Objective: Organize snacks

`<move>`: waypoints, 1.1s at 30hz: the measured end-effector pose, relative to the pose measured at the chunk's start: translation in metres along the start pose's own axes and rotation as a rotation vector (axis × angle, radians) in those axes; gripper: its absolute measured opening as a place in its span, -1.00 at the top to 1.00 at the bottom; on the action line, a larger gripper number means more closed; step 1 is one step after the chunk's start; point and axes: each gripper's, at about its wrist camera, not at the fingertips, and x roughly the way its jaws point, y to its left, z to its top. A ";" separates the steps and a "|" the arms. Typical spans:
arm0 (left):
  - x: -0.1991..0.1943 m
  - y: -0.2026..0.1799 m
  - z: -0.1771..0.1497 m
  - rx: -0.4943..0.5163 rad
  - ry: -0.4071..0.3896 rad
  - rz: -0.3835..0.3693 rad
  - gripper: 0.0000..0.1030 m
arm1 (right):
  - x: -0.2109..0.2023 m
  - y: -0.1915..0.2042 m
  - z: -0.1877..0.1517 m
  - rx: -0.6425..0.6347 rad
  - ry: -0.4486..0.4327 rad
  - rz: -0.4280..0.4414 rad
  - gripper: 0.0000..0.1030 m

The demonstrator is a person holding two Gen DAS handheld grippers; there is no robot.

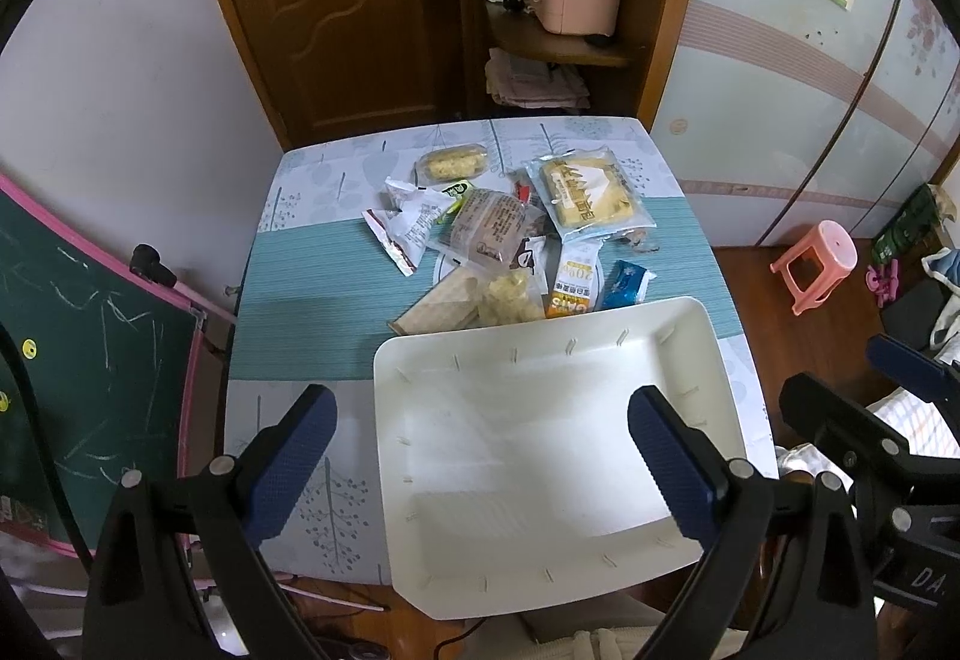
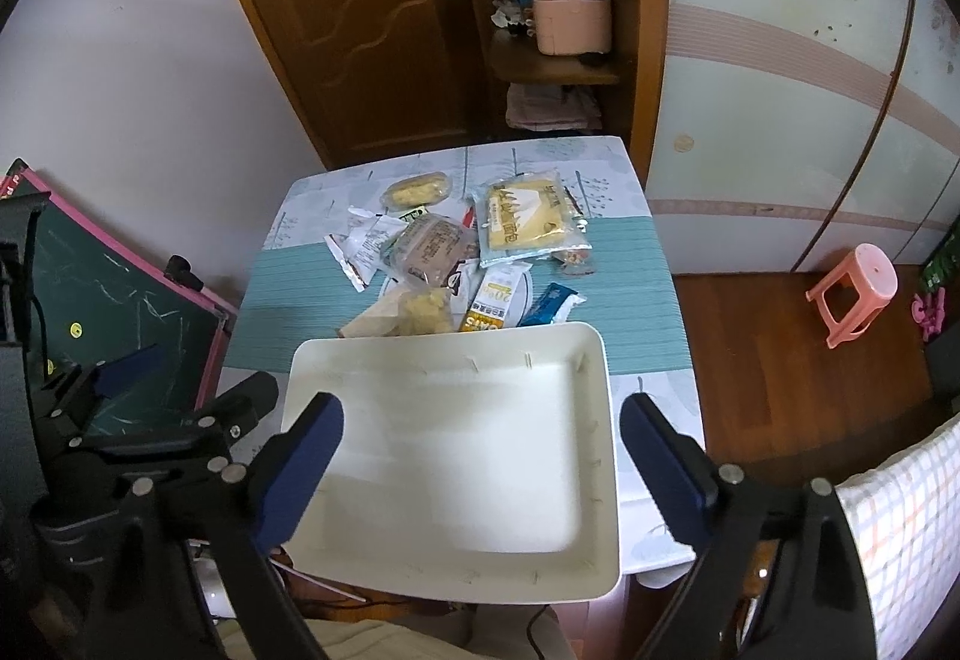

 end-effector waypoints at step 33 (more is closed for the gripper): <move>0.042 0.025 0.056 -0.076 -0.037 0.038 -0.89 | 0.044 -0.029 0.053 -0.004 0.009 0.118 -0.67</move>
